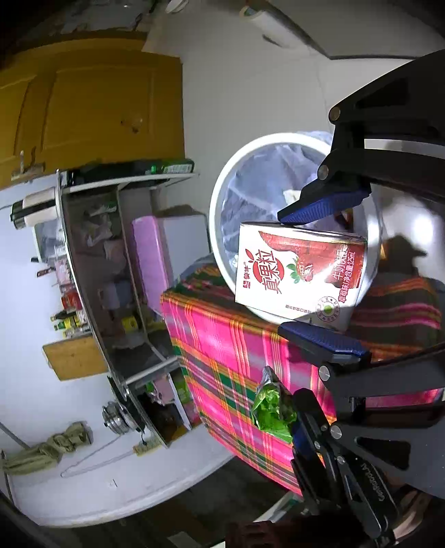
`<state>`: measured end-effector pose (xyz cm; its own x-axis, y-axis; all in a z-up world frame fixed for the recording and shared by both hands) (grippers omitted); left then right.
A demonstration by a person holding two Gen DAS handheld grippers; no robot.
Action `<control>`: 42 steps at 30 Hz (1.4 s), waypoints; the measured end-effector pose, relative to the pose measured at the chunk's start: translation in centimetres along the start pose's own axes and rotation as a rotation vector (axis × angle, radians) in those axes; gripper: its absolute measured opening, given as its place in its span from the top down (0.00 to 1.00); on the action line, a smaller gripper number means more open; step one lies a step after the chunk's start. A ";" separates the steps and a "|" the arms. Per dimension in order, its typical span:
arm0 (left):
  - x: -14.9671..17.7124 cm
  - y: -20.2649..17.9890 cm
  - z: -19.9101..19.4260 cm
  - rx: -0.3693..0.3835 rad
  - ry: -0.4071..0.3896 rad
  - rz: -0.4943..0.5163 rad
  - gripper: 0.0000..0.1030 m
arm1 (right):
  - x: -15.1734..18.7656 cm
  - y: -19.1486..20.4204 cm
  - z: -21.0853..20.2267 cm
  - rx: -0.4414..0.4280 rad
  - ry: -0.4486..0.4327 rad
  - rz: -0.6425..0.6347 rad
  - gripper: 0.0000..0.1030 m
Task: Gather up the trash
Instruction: 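Carry the green wrapper and milk carton over the bin and open both grippers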
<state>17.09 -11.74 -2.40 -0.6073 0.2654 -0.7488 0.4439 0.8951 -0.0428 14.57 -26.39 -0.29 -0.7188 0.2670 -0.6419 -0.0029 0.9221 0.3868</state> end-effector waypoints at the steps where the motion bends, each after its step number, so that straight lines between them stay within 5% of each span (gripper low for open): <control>1: 0.1 -0.2 0.4 0.005 0.005 0.003 0.71 | -0.1 -0.5 0.2 0.005 0.003 0.006 0.42; 26: -0.5 -1.5 10.6 0.110 0.180 0.043 0.67 | 0.5 -7.2 6.9 0.102 0.152 0.074 0.42; 31: -0.4 -1.4 10.8 0.104 0.180 0.034 0.54 | 0.4 -7.4 6.7 0.095 0.137 0.081 0.41; 42: -0.5 -0.7 7.9 0.087 0.125 0.006 0.54 | 0.0 -5.2 4.2 0.082 0.090 0.039 0.41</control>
<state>22.30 -15.32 -7.16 -0.6793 0.3178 -0.6615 0.4996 0.8605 -0.0996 17.45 -30.03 -5.10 -0.7769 0.2801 -0.5639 0.0803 0.9324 0.3525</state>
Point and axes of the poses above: each gripper's, at about its wrist camera, not at the fingertips, and z roughly the way its jaws point, y to its left, x to its underside, the point moved 5 cm from there along z, roughly the way its jaws point, and after that the axes turned 10 degrees about z, right-handed, at the moved point
